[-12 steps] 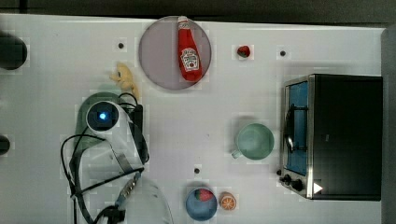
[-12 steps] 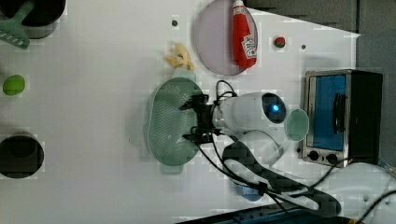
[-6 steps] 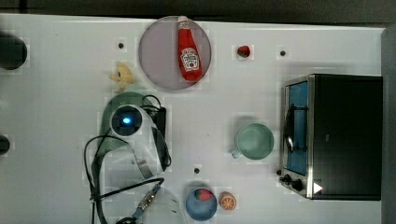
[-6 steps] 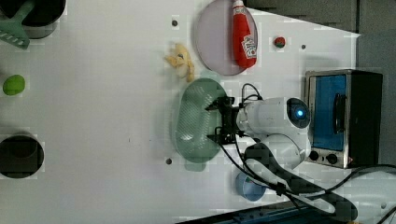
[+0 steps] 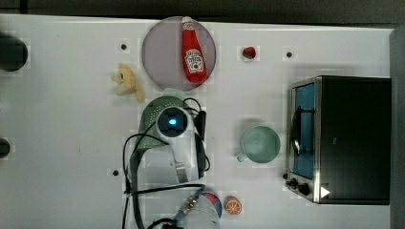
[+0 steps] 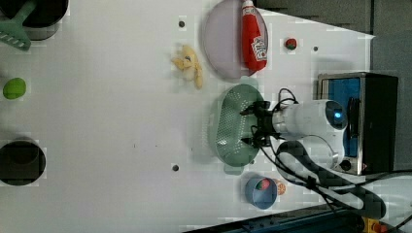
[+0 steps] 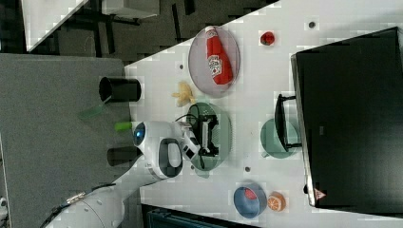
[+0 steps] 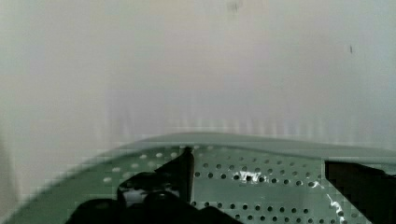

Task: Drag strainer left to right.

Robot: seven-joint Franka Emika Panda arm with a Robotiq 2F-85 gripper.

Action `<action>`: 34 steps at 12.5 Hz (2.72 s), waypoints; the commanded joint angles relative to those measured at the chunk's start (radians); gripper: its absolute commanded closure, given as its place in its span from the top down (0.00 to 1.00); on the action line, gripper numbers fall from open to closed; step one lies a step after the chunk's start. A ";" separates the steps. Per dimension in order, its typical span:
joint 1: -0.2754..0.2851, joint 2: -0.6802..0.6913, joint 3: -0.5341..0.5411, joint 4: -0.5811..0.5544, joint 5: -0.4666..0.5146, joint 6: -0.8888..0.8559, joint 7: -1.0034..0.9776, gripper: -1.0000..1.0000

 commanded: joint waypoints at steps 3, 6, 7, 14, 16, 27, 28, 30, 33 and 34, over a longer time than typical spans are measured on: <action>-0.035 -0.017 -0.104 0.012 -0.001 0.004 -0.208 1.00; -0.037 -0.017 -0.160 0.012 -0.001 0.024 -0.242 1.00; -0.038 -0.017 -0.176 0.012 -0.001 0.025 -0.260 1.00; -0.040 -0.020 -0.262 0.013 -0.001 0.034 -0.425 1.00; -0.040 -0.067 -0.238 0.017 -0.001 0.015 -0.435 1.00; -0.039 -0.585 -0.172 0.370 0.032 -0.852 -1.096 1.00; -0.037 -0.606 -0.169 0.418 0.032 -0.933 -1.128 1.00; -0.037 -0.627 -0.161 0.504 0.024 -1.070 -1.155 1.00; -0.036 -0.629 -0.161 0.562 0.021 -1.121 -1.183 1.00; -0.036 -0.628 -0.163 0.562 0.021 -1.119 -1.183 1.00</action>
